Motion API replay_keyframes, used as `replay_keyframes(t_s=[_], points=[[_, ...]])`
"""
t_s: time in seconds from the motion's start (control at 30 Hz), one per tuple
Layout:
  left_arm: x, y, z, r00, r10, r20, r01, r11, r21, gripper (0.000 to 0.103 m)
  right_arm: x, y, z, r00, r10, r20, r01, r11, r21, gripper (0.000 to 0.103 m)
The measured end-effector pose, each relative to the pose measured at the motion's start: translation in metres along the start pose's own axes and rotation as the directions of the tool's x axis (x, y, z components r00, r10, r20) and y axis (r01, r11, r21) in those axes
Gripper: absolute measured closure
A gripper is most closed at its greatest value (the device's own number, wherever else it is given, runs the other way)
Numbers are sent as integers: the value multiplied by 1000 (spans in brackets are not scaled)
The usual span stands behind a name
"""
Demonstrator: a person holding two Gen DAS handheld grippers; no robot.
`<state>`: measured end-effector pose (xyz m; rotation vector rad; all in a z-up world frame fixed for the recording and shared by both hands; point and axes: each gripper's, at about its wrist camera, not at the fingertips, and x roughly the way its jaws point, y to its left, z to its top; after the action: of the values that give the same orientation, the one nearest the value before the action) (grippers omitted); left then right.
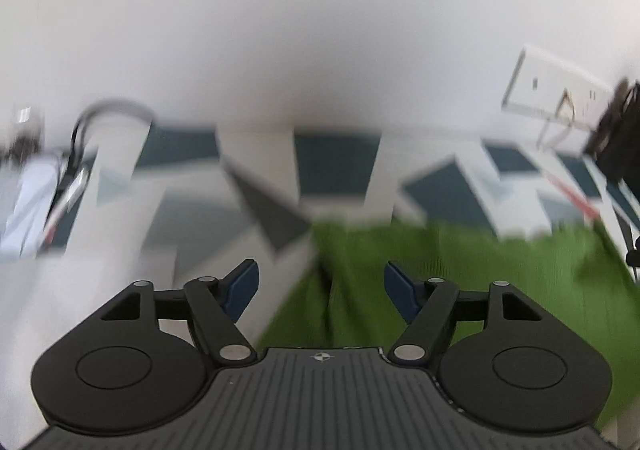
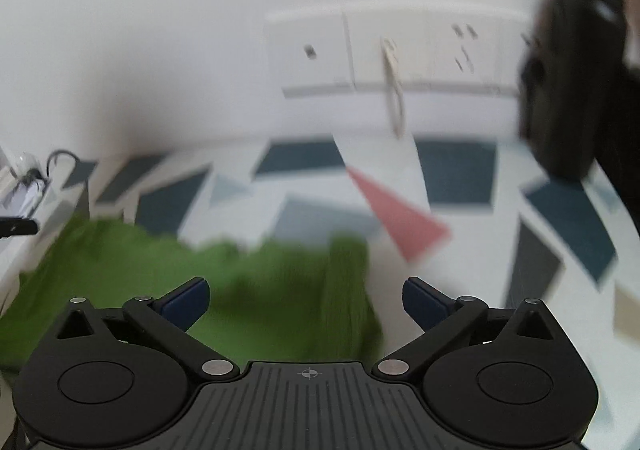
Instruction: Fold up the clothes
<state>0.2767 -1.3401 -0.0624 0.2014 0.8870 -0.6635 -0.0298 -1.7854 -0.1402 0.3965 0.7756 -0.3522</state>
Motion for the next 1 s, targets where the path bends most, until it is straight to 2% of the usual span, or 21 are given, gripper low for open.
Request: replay_keyframes(t_s=[0.1, 0.2, 0.3, 0.43, 0.63, 0.8, 1.0], points=[[-4, 2, -25, 998, 20, -61, -19, 1000, 9, 29, -10, 0, -28, 999, -1, -51, 4, 998, 59, 1], [-6, 1, -45, 994, 45, -95, -45, 999, 4, 22, -15, 3, -49, 996, -12, -84, 19, 996, 87, 1], [-2, 0, -57, 992, 40, -120, -43, 999, -28, 18, -14, 6, -59, 994, -20, -103, 31, 993, 110, 1], [6, -8, -63, 990, 24, -138, -28, 999, -21, 15, -11, 11, -63, 993, -37, -110, 48, 994, 98, 1], [15, -18, -64, 990, 42, -133, -42, 999, 3, 2, -3, 22, -64, 990, -95, -100, 101, 993, 55, 1], [17, -20, -66, 992, 50, -119, -50, 999, 3, 1, 3, 33, -66, 983, -166, -83, 168, 986, 15, 1], [13, -19, -73, 996, 51, -71, -52, 999, -12, 1, 8, 36, -64, 975, -207, -84, 211, 976, 45, 1]])
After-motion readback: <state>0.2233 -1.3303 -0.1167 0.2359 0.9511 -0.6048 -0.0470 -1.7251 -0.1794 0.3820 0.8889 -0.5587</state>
